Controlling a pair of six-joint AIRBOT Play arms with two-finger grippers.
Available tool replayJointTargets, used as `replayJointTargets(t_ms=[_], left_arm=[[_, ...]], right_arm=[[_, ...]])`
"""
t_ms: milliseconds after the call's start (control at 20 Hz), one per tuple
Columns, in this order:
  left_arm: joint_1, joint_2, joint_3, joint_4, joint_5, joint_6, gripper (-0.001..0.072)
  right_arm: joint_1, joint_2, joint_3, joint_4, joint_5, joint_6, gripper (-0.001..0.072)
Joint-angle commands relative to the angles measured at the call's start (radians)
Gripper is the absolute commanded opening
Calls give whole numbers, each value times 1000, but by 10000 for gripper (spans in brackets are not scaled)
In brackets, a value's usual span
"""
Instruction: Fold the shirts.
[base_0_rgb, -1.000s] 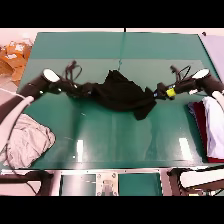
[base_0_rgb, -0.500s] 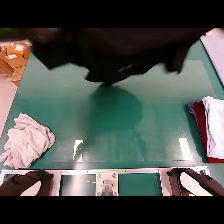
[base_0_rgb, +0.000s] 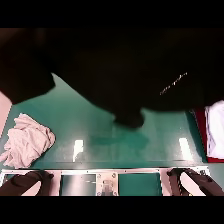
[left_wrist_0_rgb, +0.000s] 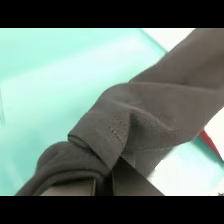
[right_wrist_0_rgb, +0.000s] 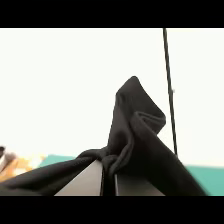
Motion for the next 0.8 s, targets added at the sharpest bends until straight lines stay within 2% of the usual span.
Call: replayJointTargets(t_ms=[0, 100, 300, 400, 550, 600, 650, 700, 750], left_arm=[[1, -51, -173, 2, -38, -10, 26], [1, -103, -380, 3, 40, 7, 27], [1, -331, -770, -1, 322, 74, 26], [6, -518, -787, -12, 399, 122, 26], [72, -798, -605, -169, 397, 195, 27], [99, -858, -529, -211, 388, 213, 27], [125, -899, -443, -217, 372, 217, 42], [147, -917, -367, -211, 363, 218, 357], [169, -919, -306, -208, 363, 207, 679]], right_arm=[[4, -192, 5, 11, 63, -16, 20], [48, -342, -12, 12, 67, -71, 20], [170, -661, -92, 8, 48, -135, 20], [209, -822, -104, 9, 29, -134, 20], [242, -990, -104, 9, 21, -132, 22], [241, -1012, -103, 8, 16, -124, 59], [231, -1018, -103, 1, 5, -123, 211], [212, -1015, -94, 0, 8, -122, 358], [182, -1009, -76, 0, 39, -122, 473]])
